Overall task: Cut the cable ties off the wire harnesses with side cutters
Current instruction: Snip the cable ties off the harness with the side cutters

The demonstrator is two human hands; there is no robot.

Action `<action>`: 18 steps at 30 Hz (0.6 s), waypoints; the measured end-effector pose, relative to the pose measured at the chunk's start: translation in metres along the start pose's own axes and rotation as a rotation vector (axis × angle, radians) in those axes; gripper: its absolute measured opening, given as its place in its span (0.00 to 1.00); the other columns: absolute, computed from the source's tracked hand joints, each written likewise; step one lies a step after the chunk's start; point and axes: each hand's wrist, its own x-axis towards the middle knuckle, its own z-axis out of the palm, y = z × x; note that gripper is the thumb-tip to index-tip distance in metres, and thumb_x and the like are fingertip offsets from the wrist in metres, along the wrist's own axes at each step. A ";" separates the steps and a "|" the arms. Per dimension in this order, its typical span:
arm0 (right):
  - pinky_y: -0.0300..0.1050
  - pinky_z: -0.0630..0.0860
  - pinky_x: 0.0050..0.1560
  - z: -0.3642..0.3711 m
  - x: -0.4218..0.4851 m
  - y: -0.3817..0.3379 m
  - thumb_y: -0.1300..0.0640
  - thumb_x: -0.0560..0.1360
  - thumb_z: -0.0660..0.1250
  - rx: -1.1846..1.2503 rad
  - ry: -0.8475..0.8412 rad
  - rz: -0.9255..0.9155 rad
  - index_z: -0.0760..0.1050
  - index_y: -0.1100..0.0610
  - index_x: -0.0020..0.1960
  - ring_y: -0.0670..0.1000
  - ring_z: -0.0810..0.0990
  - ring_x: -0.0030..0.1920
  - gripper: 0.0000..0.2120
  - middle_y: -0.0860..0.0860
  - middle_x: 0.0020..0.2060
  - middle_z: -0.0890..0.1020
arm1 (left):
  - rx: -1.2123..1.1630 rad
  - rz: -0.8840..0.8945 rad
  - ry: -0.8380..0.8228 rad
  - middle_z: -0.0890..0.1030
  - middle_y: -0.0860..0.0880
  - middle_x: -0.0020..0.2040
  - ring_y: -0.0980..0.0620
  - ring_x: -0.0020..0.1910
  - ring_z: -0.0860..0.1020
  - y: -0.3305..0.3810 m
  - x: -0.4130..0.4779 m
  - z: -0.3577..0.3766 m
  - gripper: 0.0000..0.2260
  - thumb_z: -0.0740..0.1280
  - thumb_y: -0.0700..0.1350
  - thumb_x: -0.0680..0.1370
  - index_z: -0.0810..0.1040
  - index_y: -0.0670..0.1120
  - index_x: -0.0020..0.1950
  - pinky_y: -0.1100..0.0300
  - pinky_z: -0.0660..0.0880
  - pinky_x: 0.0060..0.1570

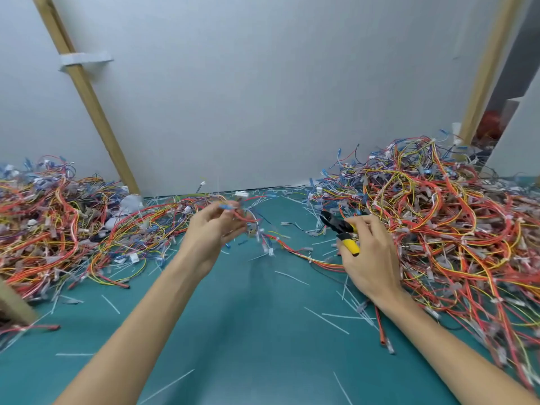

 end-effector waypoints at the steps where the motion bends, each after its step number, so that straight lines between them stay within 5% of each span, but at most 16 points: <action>1: 0.51 0.72 0.52 -0.001 0.000 -0.001 0.59 0.68 0.75 -0.010 0.011 -0.011 0.76 0.57 0.59 0.55 0.76 0.52 0.20 0.52 0.52 0.74 | -0.062 -0.028 0.023 0.84 0.46 0.39 0.50 0.41 0.85 -0.006 -0.002 -0.004 0.08 0.59 0.36 0.82 0.76 0.40 0.47 0.57 0.82 0.48; 5: 0.51 0.69 0.52 -0.010 0.003 -0.007 0.61 0.64 0.77 -0.099 0.033 -0.157 0.75 0.58 0.58 0.57 0.74 0.52 0.23 0.54 0.52 0.74 | -0.039 -0.105 0.138 0.83 0.46 0.39 0.49 0.43 0.83 -0.029 -0.013 -0.027 0.07 0.60 0.34 0.81 0.76 0.38 0.46 0.57 0.81 0.50; 8: 0.52 0.68 0.51 -0.021 0.007 -0.023 0.61 0.60 0.76 -0.134 0.061 -0.306 0.76 0.57 0.56 0.57 0.73 0.51 0.24 0.54 0.52 0.73 | 0.282 -0.080 0.209 0.83 0.44 0.42 0.47 0.43 0.82 -0.042 -0.024 -0.052 0.02 0.64 0.34 0.79 0.76 0.39 0.48 0.54 0.82 0.40; 11: 0.47 0.69 0.47 -0.023 0.011 -0.053 0.62 0.65 0.75 0.056 -0.007 -0.265 0.75 0.55 0.52 0.51 0.72 0.46 0.18 0.49 0.47 0.73 | 0.560 -0.068 0.164 0.85 0.47 0.40 0.53 0.37 0.84 -0.046 -0.034 -0.080 0.01 0.71 0.38 0.76 0.80 0.43 0.45 0.56 0.81 0.34; 13: 0.42 0.67 0.40 -0.019 0.019 -0.072 0.58 0.73 0.71 0.282 -0.208 -0.132 0.73 0.53 0.44 0.44 0.72 0.39 0.07 0.45 0.38 0.73 | 0.463 -0.130 0.085 0.85 0.49 0.40 0.57 0.35 0.83 -0.045 -0.042 -0.093 0.03 0.74 0.40 0.73 0.82 0.43 0.45 0.63 0.77 0.30; 15: 0.45 0.71 0.36 -0.012 0.031 -0.090 0.55 0.77 0.67 0.513 -0.559 0.061 0.73 0.54 0.40 0.45 0.75 0.32 0.08 0.48 0.31 0.77 | 0.293 -0.154 0.042 0.86 0.50 0.44 0.56 0.39 0.83 -0.046 -0.050 -0.103 0.07 0.75 0.42 0.70 0.83 0.42 0.46 0.67 0.76 0.32; 18: 0.42 0.75 0.37 0.013 0.044 -0.111 0.52 0.78 0.66 0.382 -0.837 -0.075 0.76 0.53 0.44 0.49 0.81 0.31 0.06 0.52 0.33 0.81 | 0.207 -0.133 -0.056 0.85 0.49 0.52 0.53 0.50 0.84 -0.049 -0.060 -0.110 0.13 0.71 0.47 0.70 0.80 0.40 0.50 0.69 0.77 0.43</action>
